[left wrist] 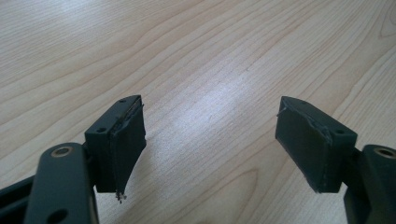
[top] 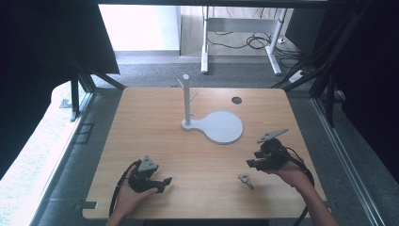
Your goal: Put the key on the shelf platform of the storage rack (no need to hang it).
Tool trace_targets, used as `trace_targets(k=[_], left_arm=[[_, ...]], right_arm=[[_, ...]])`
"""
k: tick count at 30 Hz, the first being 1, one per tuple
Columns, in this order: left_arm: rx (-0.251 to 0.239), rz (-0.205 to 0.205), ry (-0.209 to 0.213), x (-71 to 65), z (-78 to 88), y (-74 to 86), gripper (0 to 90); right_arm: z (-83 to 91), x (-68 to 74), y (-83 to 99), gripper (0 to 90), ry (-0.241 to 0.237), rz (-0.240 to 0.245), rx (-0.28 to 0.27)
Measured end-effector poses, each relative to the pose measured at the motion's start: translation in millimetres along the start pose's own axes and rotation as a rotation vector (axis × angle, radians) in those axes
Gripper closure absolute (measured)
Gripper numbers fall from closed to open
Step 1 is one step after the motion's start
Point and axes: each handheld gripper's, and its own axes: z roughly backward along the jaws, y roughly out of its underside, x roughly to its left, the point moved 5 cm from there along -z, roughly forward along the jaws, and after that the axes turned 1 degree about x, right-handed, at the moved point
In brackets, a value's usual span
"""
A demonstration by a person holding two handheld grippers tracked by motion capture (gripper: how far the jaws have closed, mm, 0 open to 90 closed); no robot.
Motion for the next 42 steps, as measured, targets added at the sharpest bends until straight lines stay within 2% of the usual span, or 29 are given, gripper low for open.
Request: trace_targets(k=[8,11,16,23,32,40,42], left_arm=[[0.000,-0.001,0.004,-1.0,-0.1,0.0,24.5],[-0.004,0.002,0.002,-1.2,0.0,-0.4,24.6],[-0.004,-0.006,0.009,-5.1,-0.5,-1.2,24.6],[-0.005,-0.006,0.013,-5.2,0.4,-1.2,24.6],[-0.013,-0.003,0.013,-4.0,2.8,-1.2,24.6],[-0.007,-0.005,0.015,-3.8,1.8,-0.6,24.5],[-0.005,-0.006,0.013,-3.3,1.7,-0.4,24.5]], right_arm=[[-4.0,8.6,-8.7,51.4,-0.013,0.024,0.023],[-6.5,16.2,-14.2,51.5,-0.032,0.042,0.029],[-12.6,22.5,-19.9,52.3,-0.029,0.060,0.039],[-28.0,29.8,-25.5,54.3,-0.045,0.081,0.099],[-39.0,30.7,-20.3,55.4,-0.045,0.087,0.166],[-55.5,29.0,-2.8,57.4,-0.048,0.085,0.247],[-57.3,28.7,-1.9,58.0,-0.052,0.085,0.250]])
